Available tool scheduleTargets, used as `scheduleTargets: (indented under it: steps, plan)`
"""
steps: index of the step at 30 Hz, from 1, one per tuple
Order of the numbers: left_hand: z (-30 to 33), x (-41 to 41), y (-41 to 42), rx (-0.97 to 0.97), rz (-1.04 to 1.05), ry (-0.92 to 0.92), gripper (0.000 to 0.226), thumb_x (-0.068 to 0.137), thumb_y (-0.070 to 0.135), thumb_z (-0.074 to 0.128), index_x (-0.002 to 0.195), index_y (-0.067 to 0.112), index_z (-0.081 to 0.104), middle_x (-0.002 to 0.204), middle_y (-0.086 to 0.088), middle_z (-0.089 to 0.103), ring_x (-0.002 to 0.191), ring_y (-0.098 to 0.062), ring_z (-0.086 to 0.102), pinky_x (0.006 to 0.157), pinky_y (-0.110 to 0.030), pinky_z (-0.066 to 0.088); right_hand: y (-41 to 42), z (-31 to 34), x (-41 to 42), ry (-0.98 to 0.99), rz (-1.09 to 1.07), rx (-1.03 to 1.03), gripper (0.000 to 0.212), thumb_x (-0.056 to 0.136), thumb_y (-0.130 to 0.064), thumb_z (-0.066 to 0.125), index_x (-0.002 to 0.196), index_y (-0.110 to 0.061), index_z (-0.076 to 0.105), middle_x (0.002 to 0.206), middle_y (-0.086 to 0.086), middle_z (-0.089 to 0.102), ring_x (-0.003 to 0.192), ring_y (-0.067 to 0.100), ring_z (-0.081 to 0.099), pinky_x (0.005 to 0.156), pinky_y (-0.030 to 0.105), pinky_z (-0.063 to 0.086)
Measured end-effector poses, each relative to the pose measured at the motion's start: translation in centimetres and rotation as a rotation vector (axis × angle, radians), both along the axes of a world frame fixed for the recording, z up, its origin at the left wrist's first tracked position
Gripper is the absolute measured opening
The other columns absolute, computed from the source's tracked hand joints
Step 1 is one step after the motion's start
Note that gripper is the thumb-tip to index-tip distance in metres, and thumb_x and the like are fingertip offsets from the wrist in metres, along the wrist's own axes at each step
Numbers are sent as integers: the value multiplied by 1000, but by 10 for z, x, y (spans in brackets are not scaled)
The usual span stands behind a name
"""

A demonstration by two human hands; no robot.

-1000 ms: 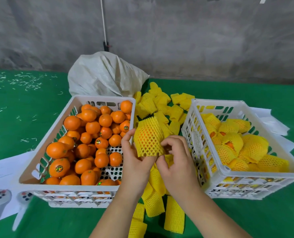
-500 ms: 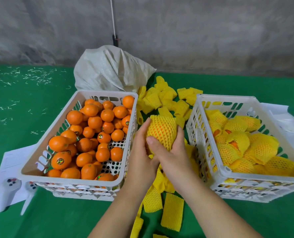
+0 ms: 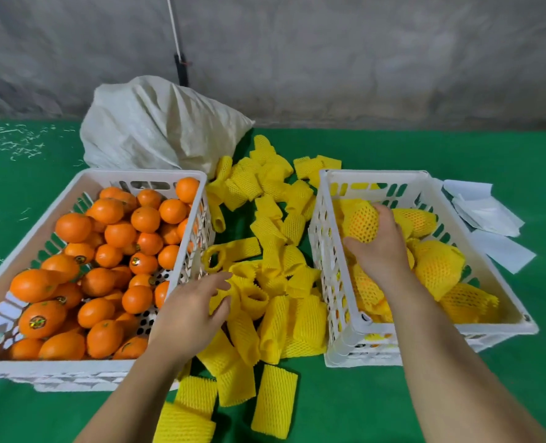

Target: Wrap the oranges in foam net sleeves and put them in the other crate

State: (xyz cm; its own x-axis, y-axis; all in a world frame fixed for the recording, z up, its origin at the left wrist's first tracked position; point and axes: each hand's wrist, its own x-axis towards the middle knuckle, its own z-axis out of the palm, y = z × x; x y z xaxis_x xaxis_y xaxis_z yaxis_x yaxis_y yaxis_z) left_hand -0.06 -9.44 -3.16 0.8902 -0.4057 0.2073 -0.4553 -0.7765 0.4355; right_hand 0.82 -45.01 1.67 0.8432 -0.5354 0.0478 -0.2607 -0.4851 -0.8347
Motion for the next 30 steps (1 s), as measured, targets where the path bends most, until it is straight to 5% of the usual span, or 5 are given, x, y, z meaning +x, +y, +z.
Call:
scheduleTargets:
  steps: [4,8,14,24,30]
  plan:
    - [2,4,10,-181,17,144,26,105,43,58,128,36,66,133,29,63,118,3,61,94,-31,54,-34,12,46,-27,-98,-112,96,88,-27,80,161,-32,18,161,14,28,144,37,36,106,41,41]
    - [4,8,14,-381,56,239,25,101,47,57,122,39,69,128,34,65,118,8,61,92,-25,51,-46,20,67,118,-221,-75,98,100,-40,62,162,-31,-14,170,13,-18,158,36,-2,125,50,21]
    - [-2,11,15,-565,134,240,18,103,41,60,113,39,73,118,28,71,113,9,63,87,-27,51,37,-31,31,179,54,-272,101,97,-57,54,160,-32,-21,168,6,-26,156,27,-19,126,46,2]
    - [2,13,27,-826,23,391,16,107,30,61,117,35,72,115,4,77,113,-12,70,92,-32,53,72,-48,16,373,251,-998,95,100,-40,52,160,-25,-21,161,13,-39,153,35,-27,126,48,-6]
    - [-11,49,84,-752,126,350,19,108,28,59,113,44,67,104,8,75,96,-8,70,76,-18,55,165,-80,-15,526,449,-447,98,92,-55,61,159,-44,-10,170,3,-15,156,34,-9,124,53,12]
